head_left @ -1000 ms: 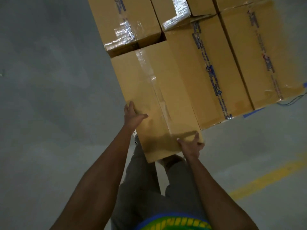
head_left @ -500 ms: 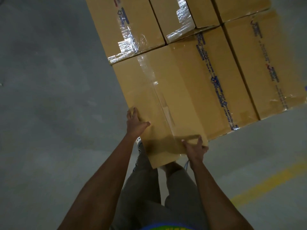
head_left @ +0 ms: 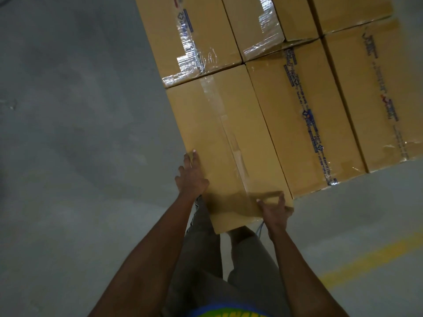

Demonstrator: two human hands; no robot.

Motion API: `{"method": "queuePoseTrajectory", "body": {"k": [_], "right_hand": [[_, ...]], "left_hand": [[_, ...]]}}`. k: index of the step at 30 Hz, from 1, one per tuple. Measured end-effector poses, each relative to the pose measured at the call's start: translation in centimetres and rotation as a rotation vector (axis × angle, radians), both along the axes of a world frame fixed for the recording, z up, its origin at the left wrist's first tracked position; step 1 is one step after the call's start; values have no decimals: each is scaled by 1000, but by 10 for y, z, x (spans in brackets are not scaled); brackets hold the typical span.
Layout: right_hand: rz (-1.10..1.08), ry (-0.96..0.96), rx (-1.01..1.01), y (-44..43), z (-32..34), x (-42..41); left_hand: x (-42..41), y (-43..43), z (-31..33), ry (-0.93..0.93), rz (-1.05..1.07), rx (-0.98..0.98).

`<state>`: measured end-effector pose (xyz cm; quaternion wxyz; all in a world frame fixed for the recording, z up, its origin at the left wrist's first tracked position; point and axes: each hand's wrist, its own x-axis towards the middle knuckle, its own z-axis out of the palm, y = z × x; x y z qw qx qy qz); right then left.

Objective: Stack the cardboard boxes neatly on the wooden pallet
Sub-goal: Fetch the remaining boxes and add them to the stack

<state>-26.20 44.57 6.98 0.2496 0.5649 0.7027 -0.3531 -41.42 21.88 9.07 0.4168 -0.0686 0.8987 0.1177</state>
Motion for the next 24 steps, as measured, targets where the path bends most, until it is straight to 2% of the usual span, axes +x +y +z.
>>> {"method": "queuePoseTrajectory", "body": {"k": [3, 6, 9, 14, 19, 21, 24], "right_hand": [[19, -35, -3, 4, 2, -5], [168, -138, 139, -7, 14, -24], [481, -43, 224, -37, 30, -53], [1023, 217, 230, -112, 44, -103], [1634, 501, 299, -193, 6, -157], [1872, 500, 362, -221, -23, -192], [2085, 311, 578, -256, -64, -252]], "left_hand": [[-5, 0, 1, 9, -30, 8], [-9, -3, 6, -18, 63, 129], [-2, -18, 12, 5, 291, 308], [33, -55, 15, 92, 812, 451], [61, -78, -29, 116, 1163, 549], [60, -79, -63, 61, 1189, 589], [42, -83, -103, 17, 1147, 703]]}}
